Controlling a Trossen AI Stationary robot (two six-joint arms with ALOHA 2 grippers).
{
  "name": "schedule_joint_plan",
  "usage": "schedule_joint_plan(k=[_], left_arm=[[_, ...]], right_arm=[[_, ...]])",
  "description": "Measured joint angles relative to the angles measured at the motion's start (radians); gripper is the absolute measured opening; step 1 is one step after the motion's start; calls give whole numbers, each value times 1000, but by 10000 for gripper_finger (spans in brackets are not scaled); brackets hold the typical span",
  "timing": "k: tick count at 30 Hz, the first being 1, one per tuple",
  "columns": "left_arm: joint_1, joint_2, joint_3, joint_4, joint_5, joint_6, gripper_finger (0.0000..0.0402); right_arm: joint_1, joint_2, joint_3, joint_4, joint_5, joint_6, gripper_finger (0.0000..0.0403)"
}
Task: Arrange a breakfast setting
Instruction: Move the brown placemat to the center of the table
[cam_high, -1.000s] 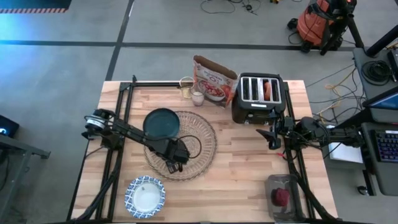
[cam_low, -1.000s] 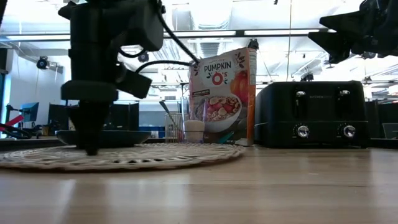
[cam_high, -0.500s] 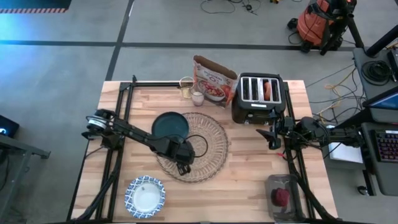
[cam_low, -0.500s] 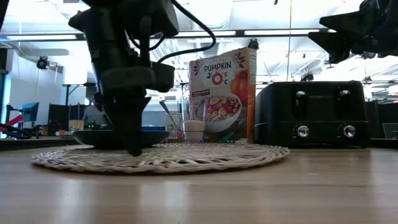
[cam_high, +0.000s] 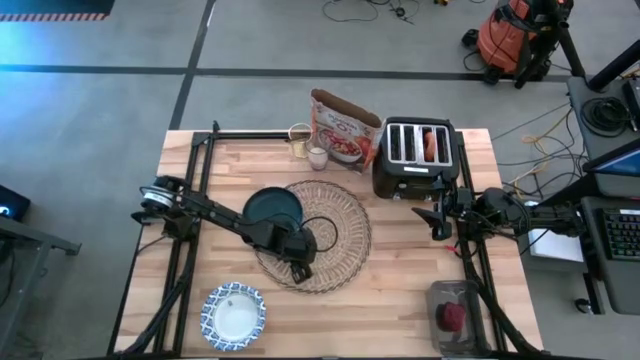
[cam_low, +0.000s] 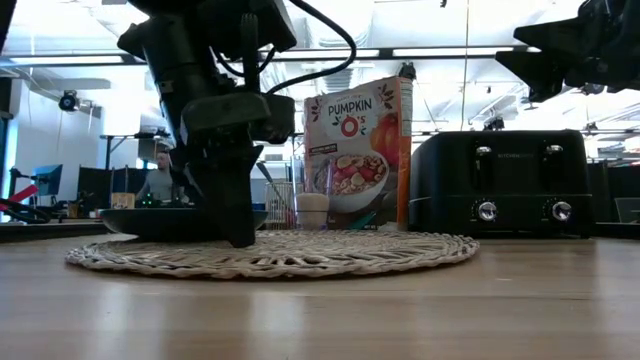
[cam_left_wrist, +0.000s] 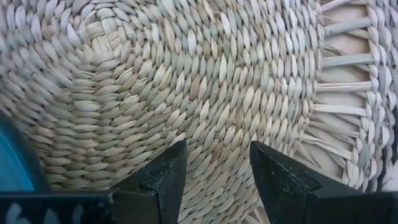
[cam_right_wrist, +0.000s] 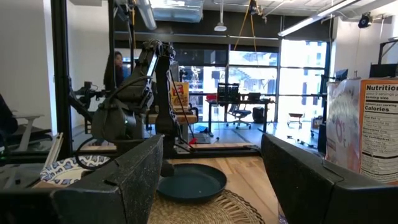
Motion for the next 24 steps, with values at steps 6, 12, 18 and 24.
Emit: schedule_joint_plan(k=[6,12,18,24], left_arm=[[0,-2,67,-157,-45,17,162],[17,2,129,-270,-155,52,162],[65,53,129,-240,-161,89,162],[81,139,192,-247,-157,120,162]], right_arm=[[0,0,0,0,0,-1,260],[0,0,0,0,0,0,260],[0,0,0,0,0,-1,260],[0,0,0,0,0,-1,260]])
